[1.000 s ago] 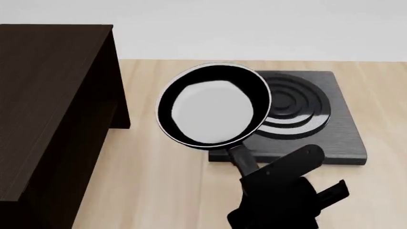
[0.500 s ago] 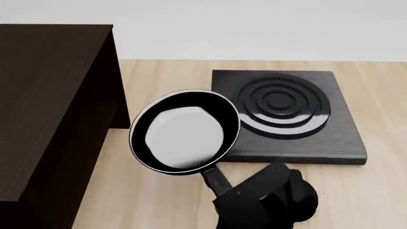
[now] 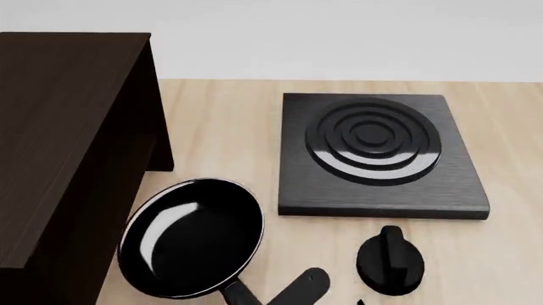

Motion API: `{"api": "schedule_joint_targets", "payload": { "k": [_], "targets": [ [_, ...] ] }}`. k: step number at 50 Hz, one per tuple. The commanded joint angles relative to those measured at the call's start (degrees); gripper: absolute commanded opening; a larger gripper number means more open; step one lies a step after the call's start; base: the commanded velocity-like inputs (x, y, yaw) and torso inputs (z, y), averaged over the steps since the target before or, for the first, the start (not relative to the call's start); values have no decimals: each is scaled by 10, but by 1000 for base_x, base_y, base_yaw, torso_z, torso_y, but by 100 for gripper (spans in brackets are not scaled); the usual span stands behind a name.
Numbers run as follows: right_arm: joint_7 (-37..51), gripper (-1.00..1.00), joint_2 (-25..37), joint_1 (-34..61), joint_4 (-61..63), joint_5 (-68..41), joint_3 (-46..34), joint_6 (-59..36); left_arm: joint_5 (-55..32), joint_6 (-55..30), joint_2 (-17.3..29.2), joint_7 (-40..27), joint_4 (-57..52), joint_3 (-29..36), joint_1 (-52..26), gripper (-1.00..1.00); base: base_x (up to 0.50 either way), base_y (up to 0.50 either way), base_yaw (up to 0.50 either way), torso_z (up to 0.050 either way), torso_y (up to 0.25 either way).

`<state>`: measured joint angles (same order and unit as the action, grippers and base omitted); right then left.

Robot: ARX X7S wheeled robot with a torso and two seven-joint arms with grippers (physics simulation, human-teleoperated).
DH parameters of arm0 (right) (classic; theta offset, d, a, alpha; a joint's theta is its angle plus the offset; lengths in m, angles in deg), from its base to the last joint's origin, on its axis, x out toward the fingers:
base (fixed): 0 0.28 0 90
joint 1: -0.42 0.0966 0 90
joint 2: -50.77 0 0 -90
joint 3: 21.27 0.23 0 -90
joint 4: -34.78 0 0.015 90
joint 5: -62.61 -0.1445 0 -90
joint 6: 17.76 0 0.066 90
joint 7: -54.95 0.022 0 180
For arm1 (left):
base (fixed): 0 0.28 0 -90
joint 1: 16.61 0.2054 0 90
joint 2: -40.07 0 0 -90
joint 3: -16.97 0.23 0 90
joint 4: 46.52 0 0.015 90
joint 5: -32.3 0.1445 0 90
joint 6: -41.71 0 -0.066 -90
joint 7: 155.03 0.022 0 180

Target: Put the frying pan under the cabinet shelf.

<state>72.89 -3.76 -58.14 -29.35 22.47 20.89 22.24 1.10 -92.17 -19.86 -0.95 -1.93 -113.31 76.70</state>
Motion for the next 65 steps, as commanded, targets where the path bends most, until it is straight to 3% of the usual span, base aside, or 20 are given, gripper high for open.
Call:
{"api": "schedule_joint_targets", "payload": {
  "k": [1, 20, 21, 23, 41, 42, 45, 65],
  "targets": [
    [-29, -100, -20, -3, 8, 65, -30, 16, -24, -33, 13, -8, -14, -18, -8, 100, 0, 0, 0, 0, 10],
    [-68, -100, -42, -6, 39, 70, -79, 41, -18, -30, 10, -14, -12, -6, -5, 100, 0, 0, 1, 1, 1],
    [-71, -100, -44, -4, 38, 70, -80, 44, 13, 20, -11, 0, 7, 11, 18, 100, 0, 0, 0, 0, 0],
    [-77, -100, -51, 0, 35, 71, -82, 50, -11, -18, 6, -10, -7, -2, 2, 100, 0, 0, 0, 0, 0],
    [-147, -100, -119, 24, -66, 53, -84, 97, -18, -22, -3, -10, -22, -23, 25, 100, 0, 1, 1, 0, 1],
    [-150, -100, -125, 28, -79, 56, -82, 103, 13, 26, -22, 4, -4, -8, 48, 100, 0, 0, 0, 0, 0],
    [-160, -100, -138, 38, -111, 58, -76, 117, -17, -16, -5, -7, -21, -28, 33, 100, 0, 1, 1, 0, 0],
    [-186, -100, -187, 73, -220, 70, -64, 154, -18, -20, -3, -13, -22, -20, 29, 100, 0, 0, 0, 1, 2]
  ]
}}
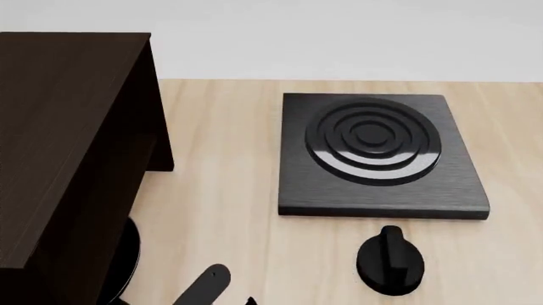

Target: Put the frying pan under the cabinet shelf.

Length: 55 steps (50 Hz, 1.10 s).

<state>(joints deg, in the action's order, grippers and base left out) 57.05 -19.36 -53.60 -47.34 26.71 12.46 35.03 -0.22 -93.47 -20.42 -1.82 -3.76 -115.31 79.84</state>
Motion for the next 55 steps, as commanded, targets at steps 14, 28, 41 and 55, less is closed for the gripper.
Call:
{"api": "schedule_joint_targets", "payload": {
  "k": [14, 28, 41, 55],
  "targets": [
    [-33, -100, -40, 32, -68, 29, 23, 39, -5, -6, 5, -7, -2, 9, -8, 100, 0, 0, 0, 1, 1],
    [-38, 100, -29, 31, -64, 14, 24, 21, 2, 10, -3, -4, 7, 14, -2, 100, 0, 0, 0, 0, 1],
    [-17, 100, 9, 22, 23, -15, 32, -16, 0, 20, -14, 0, 2, 4, 12, 100, 0, 0, 0, 0, 0],
    [97, 100, 125, -9, 238, -86, 102, -96, 0, 18, -12, -6, 2, 17, 2, 100, 0, 0, 0, 0, 0]
  ]
}}
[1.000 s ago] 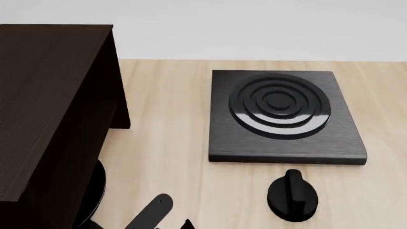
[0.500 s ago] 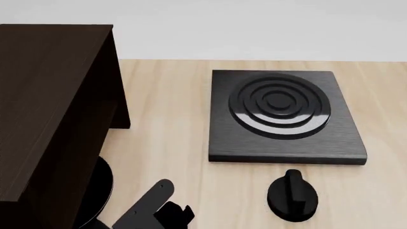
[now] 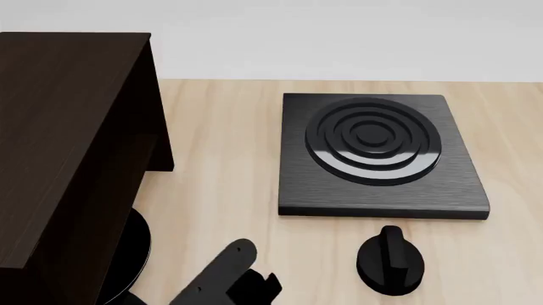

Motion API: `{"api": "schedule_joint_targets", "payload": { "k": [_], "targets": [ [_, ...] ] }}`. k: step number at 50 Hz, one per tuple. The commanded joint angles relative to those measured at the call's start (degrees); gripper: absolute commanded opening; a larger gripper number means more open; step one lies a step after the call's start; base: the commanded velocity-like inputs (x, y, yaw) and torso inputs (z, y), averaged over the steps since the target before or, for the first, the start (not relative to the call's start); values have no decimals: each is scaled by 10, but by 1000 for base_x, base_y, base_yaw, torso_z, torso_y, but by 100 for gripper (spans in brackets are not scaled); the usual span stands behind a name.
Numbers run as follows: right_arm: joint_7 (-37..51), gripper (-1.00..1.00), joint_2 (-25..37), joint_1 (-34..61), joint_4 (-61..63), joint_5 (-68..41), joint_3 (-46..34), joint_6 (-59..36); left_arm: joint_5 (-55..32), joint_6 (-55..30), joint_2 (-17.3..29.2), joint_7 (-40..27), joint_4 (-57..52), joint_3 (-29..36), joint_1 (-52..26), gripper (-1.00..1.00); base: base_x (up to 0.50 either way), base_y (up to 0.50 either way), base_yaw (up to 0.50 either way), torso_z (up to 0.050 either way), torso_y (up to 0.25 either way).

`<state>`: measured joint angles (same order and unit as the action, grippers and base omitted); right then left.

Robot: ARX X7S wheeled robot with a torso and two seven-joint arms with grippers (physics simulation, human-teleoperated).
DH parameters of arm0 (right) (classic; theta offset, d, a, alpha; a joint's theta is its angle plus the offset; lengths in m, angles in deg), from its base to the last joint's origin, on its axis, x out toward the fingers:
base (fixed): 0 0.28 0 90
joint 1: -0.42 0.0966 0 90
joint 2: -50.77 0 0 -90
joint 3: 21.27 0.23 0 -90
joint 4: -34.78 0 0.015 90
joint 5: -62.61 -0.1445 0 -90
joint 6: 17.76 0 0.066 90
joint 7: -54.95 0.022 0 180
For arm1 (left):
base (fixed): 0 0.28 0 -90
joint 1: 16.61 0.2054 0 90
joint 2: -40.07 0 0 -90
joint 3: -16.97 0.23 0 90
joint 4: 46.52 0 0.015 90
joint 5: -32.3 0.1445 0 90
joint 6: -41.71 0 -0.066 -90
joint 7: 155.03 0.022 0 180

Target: Put the frying pan under the cabinet shelf.

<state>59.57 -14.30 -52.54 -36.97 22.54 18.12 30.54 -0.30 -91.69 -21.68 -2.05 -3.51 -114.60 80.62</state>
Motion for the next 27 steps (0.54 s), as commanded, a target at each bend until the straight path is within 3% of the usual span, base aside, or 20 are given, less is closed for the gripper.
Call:
{"api": "schedule_joint_targets", "payload": {
  "k": [1, 19, 21, 22, 27],
  "targets": [
    [72, 100, 78, -20, 139, -46, 46, -51, -1, -3, 2, -6, -3, 11, -7, 100, 0, 0, 0, 0, 0],
    [214, 100, 199, -58, 334, -188, 171, -86, -17, -17, 6, -13, -22, 5, -10, 100, 0, 0, 0, 0, 0],
    [232, 100, 213, -65, 349, -204, 189, -80, -11, -8, 2, -10, -16, 9, -8, 100, 0, 0, 0, 0, 0],
    [239, 100, 221, -70, 356, -215, 199, -76, 18, 36, -16, 3, 3, 25, 10, 100, 0, 0, 0, 0, 0],
    [285, 100, 276, -105, 401, -254, 248, -42, -17, -15, 8, -15, -16, 12, -18, 100, 0, 0, 0, 0, 0]
  ]
}}
